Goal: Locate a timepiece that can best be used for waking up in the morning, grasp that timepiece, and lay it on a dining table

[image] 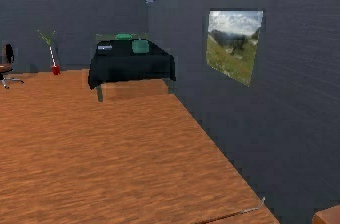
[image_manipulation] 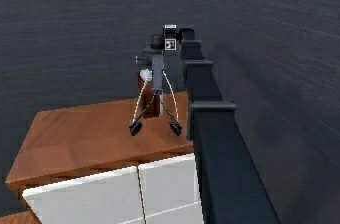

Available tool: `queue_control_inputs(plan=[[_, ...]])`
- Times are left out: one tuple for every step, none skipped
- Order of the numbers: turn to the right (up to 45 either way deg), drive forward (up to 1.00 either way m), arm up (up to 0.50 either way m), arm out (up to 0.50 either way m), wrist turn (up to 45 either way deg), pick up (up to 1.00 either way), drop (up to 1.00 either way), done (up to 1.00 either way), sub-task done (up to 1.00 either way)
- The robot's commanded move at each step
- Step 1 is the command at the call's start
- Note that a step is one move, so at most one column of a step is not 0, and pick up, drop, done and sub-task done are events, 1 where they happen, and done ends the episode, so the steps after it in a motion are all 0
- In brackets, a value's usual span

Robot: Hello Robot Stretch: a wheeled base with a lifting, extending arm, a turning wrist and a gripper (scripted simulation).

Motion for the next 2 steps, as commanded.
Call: queue_control_inputs(plan=[[0.0,0.0,0.0,0.0,45.0,0.0,0.0,0.0,0.0],[0.0,0.0,0.0,0.0,45.0,0.0,0.0,0.0,0.0]])
